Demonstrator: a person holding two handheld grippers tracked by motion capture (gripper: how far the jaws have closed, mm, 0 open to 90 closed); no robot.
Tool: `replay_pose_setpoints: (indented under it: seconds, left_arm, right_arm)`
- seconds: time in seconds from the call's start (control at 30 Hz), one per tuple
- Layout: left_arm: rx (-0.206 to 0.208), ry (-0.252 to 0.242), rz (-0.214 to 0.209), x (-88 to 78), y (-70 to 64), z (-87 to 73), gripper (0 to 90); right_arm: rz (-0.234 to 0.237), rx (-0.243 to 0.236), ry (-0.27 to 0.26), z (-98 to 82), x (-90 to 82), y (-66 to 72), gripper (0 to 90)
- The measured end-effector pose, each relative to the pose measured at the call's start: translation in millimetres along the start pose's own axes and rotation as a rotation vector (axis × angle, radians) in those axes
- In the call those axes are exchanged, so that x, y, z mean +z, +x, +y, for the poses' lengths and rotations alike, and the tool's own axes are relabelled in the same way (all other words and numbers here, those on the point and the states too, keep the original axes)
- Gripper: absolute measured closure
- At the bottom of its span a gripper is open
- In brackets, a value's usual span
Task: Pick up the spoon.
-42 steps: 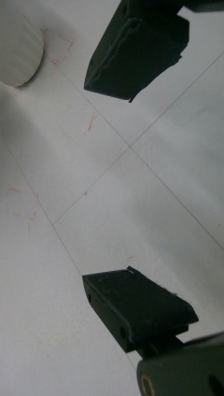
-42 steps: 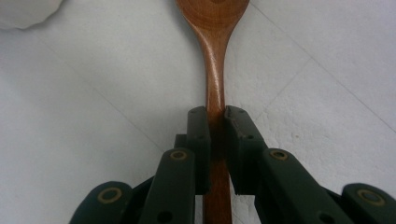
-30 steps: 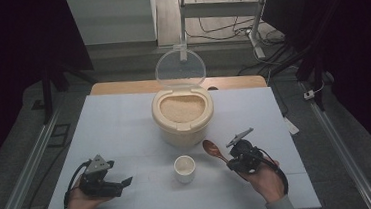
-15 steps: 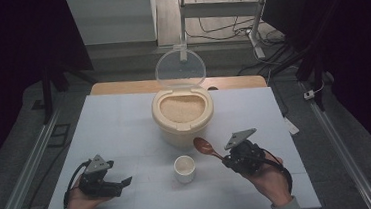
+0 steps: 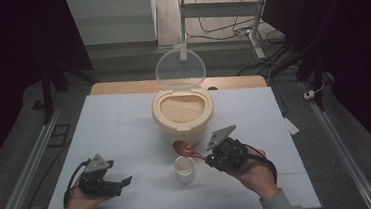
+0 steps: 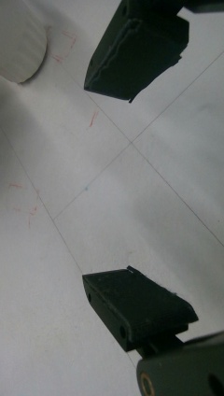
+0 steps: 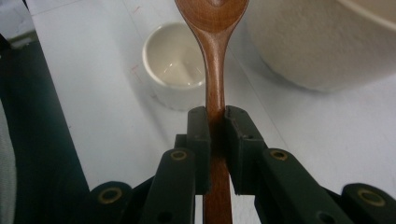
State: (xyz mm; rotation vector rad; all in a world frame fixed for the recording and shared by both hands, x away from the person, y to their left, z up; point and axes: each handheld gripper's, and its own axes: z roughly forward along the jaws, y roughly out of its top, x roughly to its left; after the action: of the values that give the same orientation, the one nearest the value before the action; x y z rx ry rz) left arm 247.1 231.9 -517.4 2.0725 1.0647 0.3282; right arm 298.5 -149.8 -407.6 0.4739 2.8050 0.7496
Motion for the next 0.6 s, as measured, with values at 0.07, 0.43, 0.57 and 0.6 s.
replay_pose_setpoints:
  seconds: [0.07, 0.43, 0.57, 0.6]
  left_arm:
    - [0.001, 0.001, -0.001, -0.2, 0.5, -0.1, 9.1]
    - [0.0, 0.001, 0.0, -1.2, 0.1, -0.8, 9.1]
    - [0.001, -0.008, 0.002, -4.1, 0.1, -0.9, 9.2]
    - [0.003, -0.011, 0.001, -5.1, 0.1, -0.7, 9.2]
  right_arm:
    - [0.004, -0.012, 0.006, 6.3, 3.0, 1.3, 80.4]
    - [0.036, -0.129, -0.005, 30.1, 18.5, 16.6, 80.4]
    - [0.045, -0.154, 0.005, 31.6, 26.4, 20.7, 80.4]
    - [0.045, -0.154, 0.005, 31.6, 26.4, 20.7, 80.4]
